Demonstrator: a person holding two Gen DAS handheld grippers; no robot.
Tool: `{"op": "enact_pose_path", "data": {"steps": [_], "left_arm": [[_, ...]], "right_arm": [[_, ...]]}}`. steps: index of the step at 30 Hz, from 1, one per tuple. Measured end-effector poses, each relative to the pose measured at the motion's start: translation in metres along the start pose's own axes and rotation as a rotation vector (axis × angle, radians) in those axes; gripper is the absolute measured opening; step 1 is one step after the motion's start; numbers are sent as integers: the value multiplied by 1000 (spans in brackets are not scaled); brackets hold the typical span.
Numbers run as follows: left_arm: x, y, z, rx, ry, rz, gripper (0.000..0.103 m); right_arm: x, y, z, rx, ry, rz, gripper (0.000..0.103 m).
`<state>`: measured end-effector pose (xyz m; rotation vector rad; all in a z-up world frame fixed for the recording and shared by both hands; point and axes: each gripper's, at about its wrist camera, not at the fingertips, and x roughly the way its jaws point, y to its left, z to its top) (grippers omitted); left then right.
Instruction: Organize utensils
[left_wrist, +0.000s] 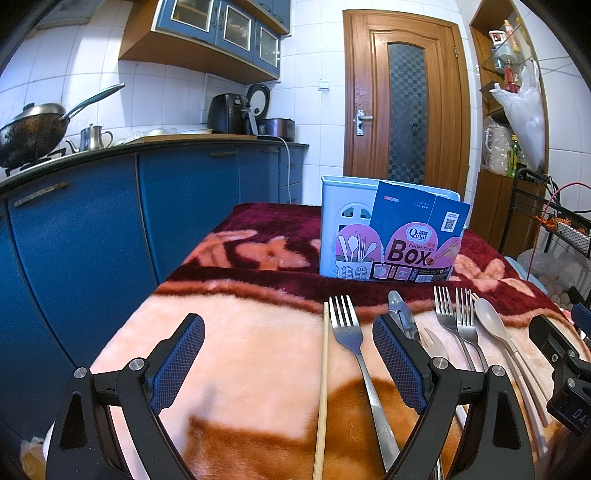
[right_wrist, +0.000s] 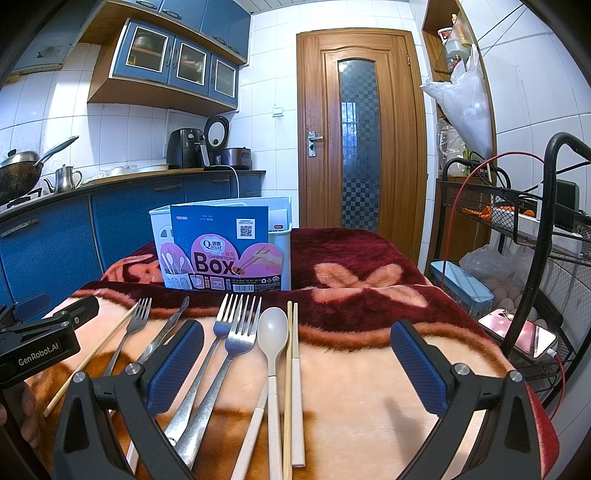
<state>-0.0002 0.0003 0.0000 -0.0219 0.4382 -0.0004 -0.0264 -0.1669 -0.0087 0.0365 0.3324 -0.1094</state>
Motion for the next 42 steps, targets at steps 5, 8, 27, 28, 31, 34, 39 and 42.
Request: {"op": "enact_pose_path", "data": {"steps": [5,8,27,28,31,34,39,42], "left_arm": [[0,0,0,-1,0,1,93],[0,0,0,-2,-1,3,93],[13,21,25,9,159,25,93],[15,22,27,16,178,23,93],[21,24,33,44,251,5,93],[26,22,34,73,326,-17,93],[39,13,26,109,470,-102,92],[48,8,19,117,555,-130,89]], "right_arm": [[1,0,0,5,2,-2,103],[1,-1,1,14,11,4,103],[20,-29,41,5,261,89,103],[23,-29,42,-11,293,95,103],[31,-28,41,-57,377,114,100],[40,-28,39,-78,477,137,90],[57,-35,36,-71,627,165,65],[65,-37,34,-92,687,163,52]]}}
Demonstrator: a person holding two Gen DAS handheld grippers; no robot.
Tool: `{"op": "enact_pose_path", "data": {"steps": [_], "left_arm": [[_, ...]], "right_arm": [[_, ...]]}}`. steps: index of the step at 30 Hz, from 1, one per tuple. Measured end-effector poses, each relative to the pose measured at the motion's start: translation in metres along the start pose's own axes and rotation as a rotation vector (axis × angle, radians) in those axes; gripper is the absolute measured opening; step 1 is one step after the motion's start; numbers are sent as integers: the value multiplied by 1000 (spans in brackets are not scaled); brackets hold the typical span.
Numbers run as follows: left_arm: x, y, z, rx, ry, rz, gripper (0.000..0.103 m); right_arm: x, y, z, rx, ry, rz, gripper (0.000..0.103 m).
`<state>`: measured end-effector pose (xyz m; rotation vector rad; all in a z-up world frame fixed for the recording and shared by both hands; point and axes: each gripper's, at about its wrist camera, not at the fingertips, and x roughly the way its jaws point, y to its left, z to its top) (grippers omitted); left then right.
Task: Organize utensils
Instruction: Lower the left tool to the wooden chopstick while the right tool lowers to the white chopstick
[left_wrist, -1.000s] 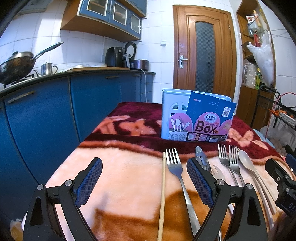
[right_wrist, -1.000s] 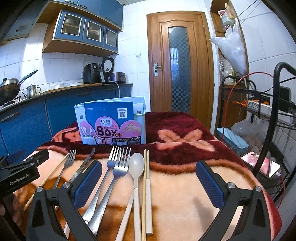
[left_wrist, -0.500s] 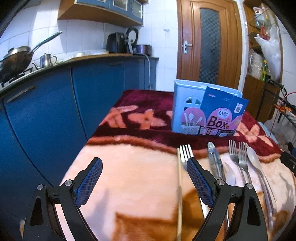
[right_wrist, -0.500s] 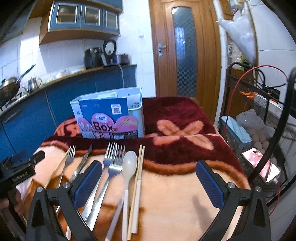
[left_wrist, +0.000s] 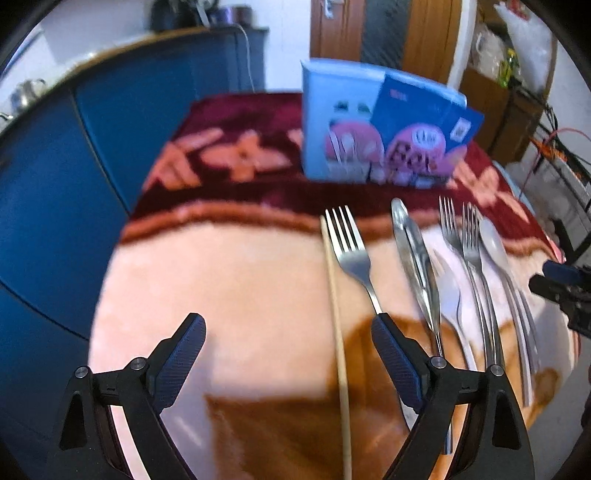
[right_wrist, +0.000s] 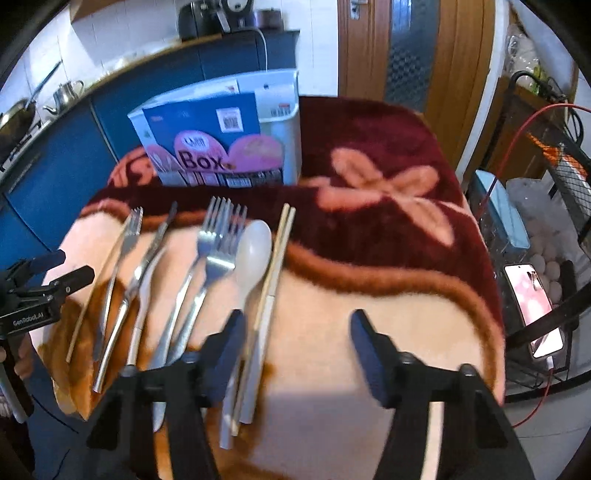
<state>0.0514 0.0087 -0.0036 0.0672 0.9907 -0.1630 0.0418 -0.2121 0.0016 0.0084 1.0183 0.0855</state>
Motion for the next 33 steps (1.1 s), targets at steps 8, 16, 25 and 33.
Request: {"op": "enact_pose_path", "data": {"steps": [8,16,25,33], "left_arm": [[11,-3,10,23,86,-34,65],[23,-8,19,62,146,-37,60],[16,-5,16,64,144,-59,16],[22,-2,23,48,192,-65,12]], "right_arm": [[14,0,10,-13,103,69,36],[19,-1,24,-1,120,133,3],[22,-21,11,6,150,49,2],[18,-14,21,16,156,114,6]]}}
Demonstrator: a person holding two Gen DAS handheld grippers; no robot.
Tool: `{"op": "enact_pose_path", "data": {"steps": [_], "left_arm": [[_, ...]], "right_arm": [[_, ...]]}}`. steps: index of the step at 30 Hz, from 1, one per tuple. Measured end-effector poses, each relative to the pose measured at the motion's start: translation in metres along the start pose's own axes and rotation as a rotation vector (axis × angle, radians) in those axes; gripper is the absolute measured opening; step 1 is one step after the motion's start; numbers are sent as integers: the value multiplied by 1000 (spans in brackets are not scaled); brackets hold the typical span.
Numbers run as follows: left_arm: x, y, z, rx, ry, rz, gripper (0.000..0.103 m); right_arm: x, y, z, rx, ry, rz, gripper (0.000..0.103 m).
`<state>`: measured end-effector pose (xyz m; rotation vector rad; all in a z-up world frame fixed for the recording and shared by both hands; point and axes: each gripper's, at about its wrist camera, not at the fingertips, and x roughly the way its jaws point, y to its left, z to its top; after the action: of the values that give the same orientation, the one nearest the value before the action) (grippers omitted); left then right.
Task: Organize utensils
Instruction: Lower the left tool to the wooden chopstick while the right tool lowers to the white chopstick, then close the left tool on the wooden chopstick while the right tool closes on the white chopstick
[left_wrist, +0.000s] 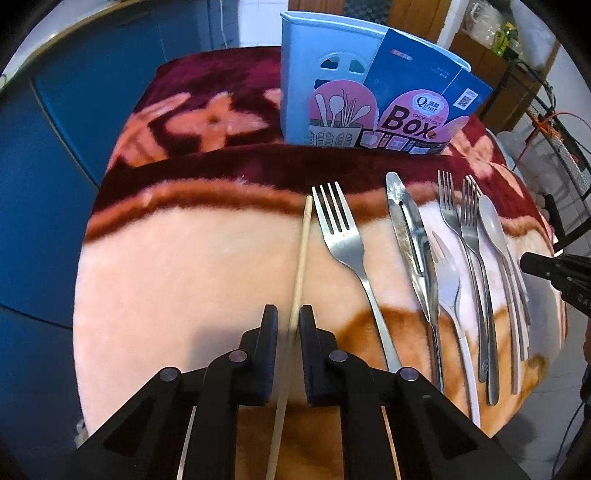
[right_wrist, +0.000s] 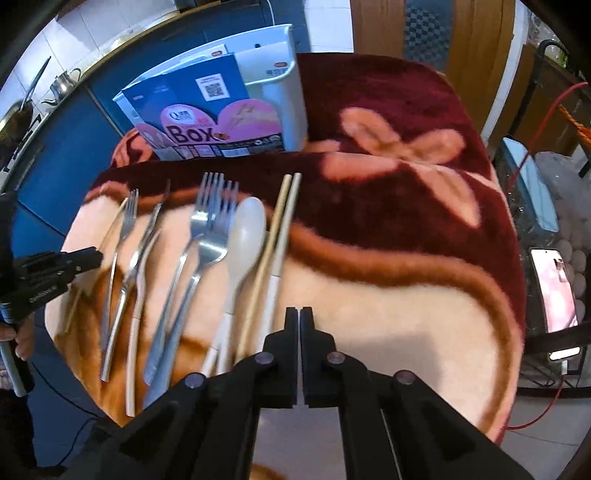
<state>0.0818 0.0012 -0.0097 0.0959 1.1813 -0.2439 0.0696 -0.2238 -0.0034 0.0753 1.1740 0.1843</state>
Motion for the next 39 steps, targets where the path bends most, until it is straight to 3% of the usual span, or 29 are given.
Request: {"op": "enact_pose_path", "data": {"steps": [8,17,23,24,32,39], "left_arm": [[9,-7,15,25,38,30,12],[9,3,18,11,35,-13,13],[10,2,17,21,5,-13,12],[10,2,17,19,2,-14,12],[8,13,16,-7,6,-65,7],[10,10,23,-3,39,-64,8]], "right_arm": [[8,6,14,-6,29,-16,10],[5,8,20,-10,44,19,18],[15,8,27,-16,59,16,16],[15,8,28,-20,59,15,6],[7,5,22,-70,87,-77,3],[-2,7,30,-39,67,-2,7]]}}
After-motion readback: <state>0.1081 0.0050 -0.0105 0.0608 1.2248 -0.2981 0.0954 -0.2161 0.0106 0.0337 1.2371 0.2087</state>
